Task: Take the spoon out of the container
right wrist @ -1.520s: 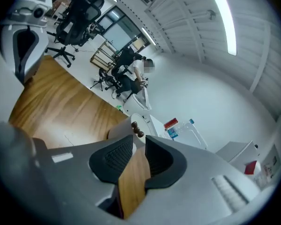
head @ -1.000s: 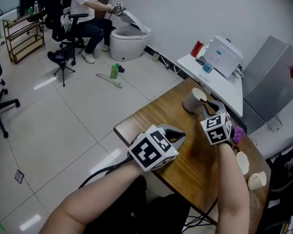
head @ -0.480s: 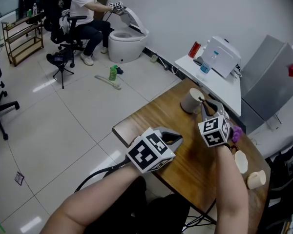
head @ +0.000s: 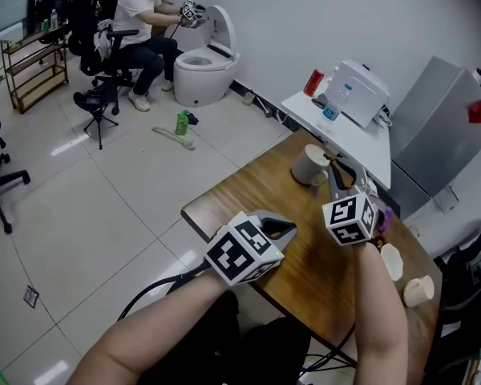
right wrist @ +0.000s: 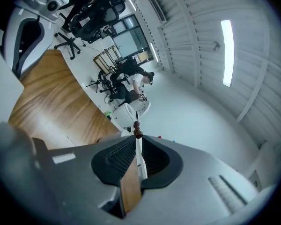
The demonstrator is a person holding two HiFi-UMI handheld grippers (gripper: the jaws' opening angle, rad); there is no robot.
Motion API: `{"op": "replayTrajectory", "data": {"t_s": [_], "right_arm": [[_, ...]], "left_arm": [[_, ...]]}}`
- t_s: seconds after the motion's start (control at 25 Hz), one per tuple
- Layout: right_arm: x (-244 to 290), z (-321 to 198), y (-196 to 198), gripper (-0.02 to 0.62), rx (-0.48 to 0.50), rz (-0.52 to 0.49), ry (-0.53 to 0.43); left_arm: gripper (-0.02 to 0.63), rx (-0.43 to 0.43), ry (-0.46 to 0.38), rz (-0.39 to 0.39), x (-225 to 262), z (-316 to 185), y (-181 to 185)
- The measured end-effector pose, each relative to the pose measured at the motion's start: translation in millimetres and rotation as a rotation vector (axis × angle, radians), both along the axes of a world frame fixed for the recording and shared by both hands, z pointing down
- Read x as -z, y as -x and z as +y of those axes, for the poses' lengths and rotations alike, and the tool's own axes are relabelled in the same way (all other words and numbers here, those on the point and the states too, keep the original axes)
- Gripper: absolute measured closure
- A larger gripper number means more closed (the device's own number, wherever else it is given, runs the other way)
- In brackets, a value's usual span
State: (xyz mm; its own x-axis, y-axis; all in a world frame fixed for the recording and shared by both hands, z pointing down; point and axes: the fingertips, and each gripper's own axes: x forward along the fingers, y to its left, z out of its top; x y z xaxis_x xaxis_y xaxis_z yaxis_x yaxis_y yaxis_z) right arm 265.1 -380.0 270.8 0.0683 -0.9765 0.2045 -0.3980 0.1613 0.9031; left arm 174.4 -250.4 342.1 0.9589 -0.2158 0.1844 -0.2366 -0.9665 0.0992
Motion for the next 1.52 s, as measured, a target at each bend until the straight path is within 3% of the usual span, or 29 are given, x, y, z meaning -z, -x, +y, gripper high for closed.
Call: {"op": "replayTrajectory", "data": {"t_s": [0.64, 1.08, 1.12, 1.32, 1.52], "right_arm": [[35.8, 75.2, 15.6, 0.555, 0.05, 0.078, -0.112], [-18.6, 126.4, 23.0, 0.557, 0.093, 0.207, 0.013], [-24.4, 130.0, 24.8, 0.592, 0.101, 0.224, 0.025], [-55.9, 139.2, 38.3, 0.594, 0.151, 0.288, 0.117], [-70.8, 142.7, 44.7, 0.594, 0.176, 0.301, 0.151]], "left_arm": [[0.594, -0.005, 0.002, 0.017, -1.5, 29.2, 10.1], [0.594, -0.017, -0.011, 0.015, -7.5, 50.4, 12.0], [0.595, -0.018, -0.02, 0.01, -6.8, 52.7, 12.5], [0.594, -0.014, -0.046, 0.0, -5.8, 59.4, 15.7], [0.594, -0.009, -0.045, -0.007, -8.7, 61.3, 18.5]]}}
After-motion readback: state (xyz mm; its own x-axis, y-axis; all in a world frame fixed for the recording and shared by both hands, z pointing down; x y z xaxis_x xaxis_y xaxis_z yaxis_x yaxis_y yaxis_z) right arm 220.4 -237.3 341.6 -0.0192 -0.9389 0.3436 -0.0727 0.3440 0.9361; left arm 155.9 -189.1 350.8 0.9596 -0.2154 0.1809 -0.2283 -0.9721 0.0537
